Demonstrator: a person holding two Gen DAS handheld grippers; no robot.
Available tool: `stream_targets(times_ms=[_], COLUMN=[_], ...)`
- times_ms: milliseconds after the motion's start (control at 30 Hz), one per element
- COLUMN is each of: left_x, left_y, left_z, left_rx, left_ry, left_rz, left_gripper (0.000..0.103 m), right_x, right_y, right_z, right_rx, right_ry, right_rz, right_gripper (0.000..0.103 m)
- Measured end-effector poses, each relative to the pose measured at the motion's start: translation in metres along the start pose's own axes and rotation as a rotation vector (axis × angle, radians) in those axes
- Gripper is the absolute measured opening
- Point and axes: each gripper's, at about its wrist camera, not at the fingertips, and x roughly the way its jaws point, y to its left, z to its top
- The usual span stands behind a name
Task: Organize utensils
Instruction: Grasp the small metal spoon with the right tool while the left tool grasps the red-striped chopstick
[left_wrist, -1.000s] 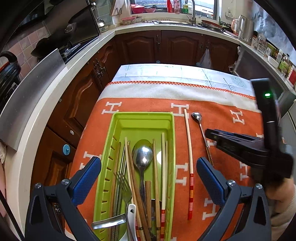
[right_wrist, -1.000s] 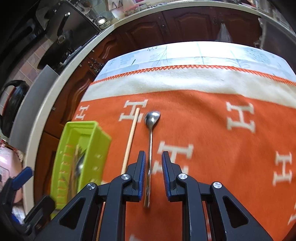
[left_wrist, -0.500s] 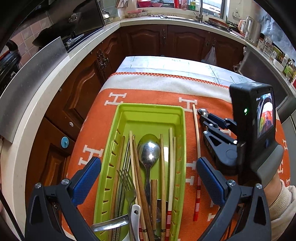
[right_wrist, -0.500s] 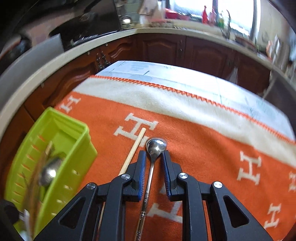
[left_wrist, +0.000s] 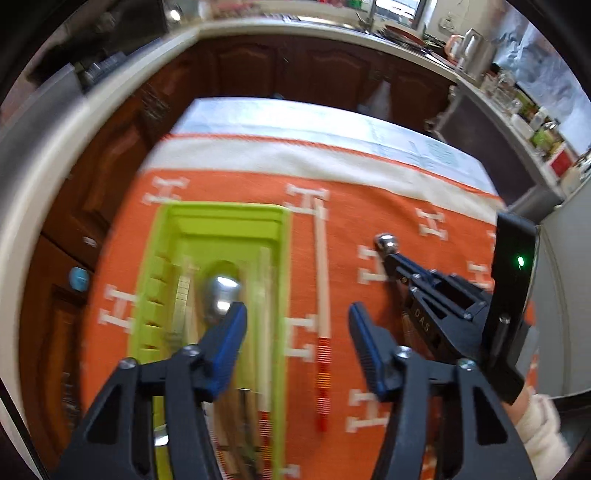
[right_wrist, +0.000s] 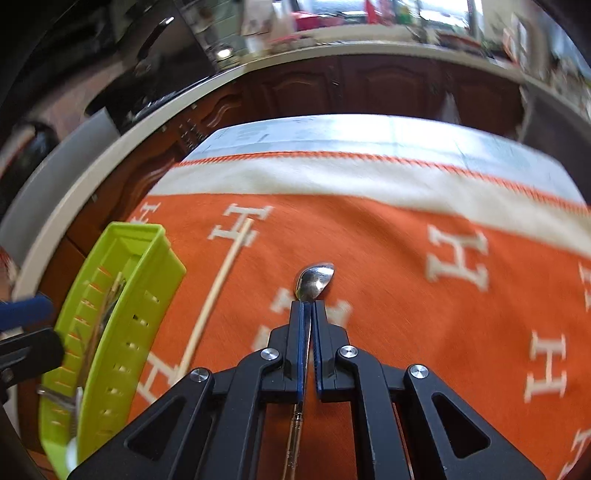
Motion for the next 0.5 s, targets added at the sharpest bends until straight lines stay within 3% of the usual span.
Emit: stream_targets(times_ms=[300, 500], left_x=[0.038, 0.072], left_y=[-0.029, -0.037], left_z=[0.006, 0.0], left_rx=[0.042, 0.048], left_ry=[0.132, 0.21], left_rz=[-0.045, 0.015], left_gripper=[0.041, 0.039], right_x=[-0.045, -0.07], right_y=[-0.06, -0.071], right_z=[-0.03, -0.041], right_rx=[0.187, 0.199], right_ry=[-0.008, -0.026], right_rz=[0.088, 0.11], right_gripper=[0.003, 0.003])
